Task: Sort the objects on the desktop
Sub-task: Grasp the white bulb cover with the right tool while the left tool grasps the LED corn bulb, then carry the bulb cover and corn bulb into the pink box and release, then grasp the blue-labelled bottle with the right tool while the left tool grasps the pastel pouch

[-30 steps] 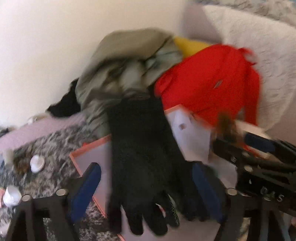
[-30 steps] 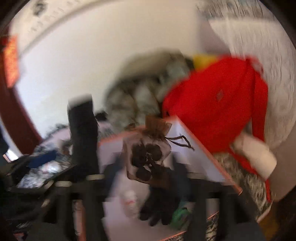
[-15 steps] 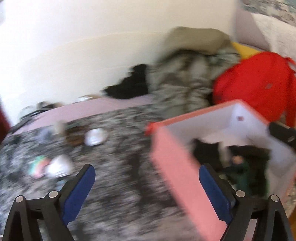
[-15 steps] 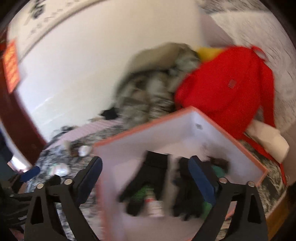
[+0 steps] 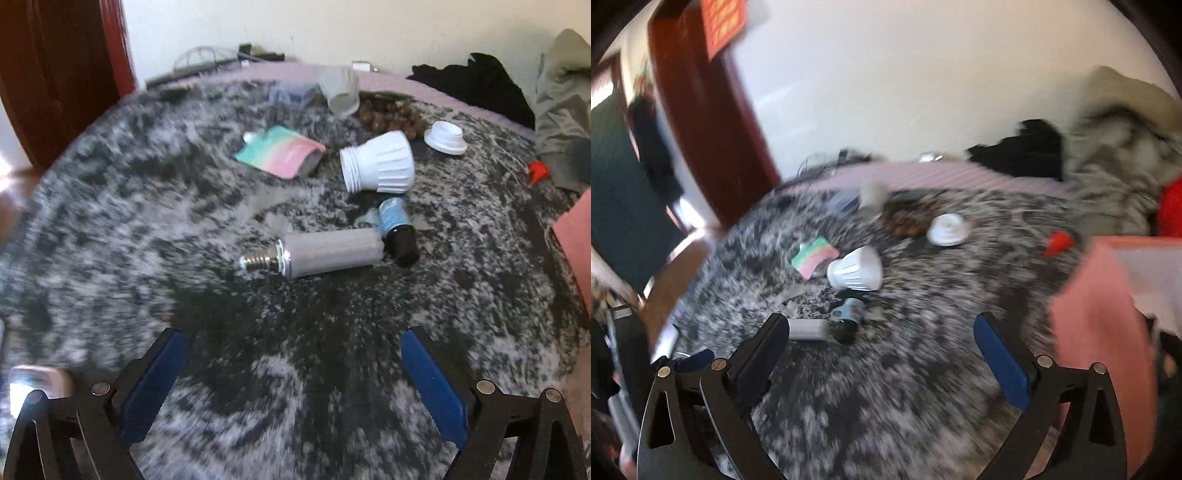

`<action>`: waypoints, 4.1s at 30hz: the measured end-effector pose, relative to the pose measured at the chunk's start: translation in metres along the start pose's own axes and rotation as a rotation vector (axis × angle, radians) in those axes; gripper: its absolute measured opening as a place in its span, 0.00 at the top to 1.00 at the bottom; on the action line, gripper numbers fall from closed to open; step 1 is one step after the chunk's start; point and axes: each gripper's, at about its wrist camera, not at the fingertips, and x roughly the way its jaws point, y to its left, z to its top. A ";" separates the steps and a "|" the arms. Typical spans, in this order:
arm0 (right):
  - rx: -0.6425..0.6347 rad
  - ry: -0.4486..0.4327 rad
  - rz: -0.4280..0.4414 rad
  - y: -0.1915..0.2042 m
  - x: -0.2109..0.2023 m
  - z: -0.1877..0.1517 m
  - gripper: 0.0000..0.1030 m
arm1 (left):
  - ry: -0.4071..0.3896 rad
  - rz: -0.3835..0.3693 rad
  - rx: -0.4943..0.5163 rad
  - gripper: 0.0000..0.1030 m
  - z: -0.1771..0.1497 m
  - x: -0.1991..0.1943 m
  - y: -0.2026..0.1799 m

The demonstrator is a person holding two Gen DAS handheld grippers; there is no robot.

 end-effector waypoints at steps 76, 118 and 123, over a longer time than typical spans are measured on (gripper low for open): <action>0.232 -0.433 -0.189 -0.225 -0.371 -0.075 0.95 | -0.459 -0.524 0.580 0.28 -0.004 -0.279 -0.347; 0.152 -0.128 0.005 -0.034 -0.191 -0.041 0.05 | -0.177 -0.079 0.056 0.06 -0.018 -0.173 0.017; 0.082 -0.038 0.012 0.011 -0.094 -0.039 0.08 | -0.146 -0.045 0.040 0.06 0.003 -0.131 0.047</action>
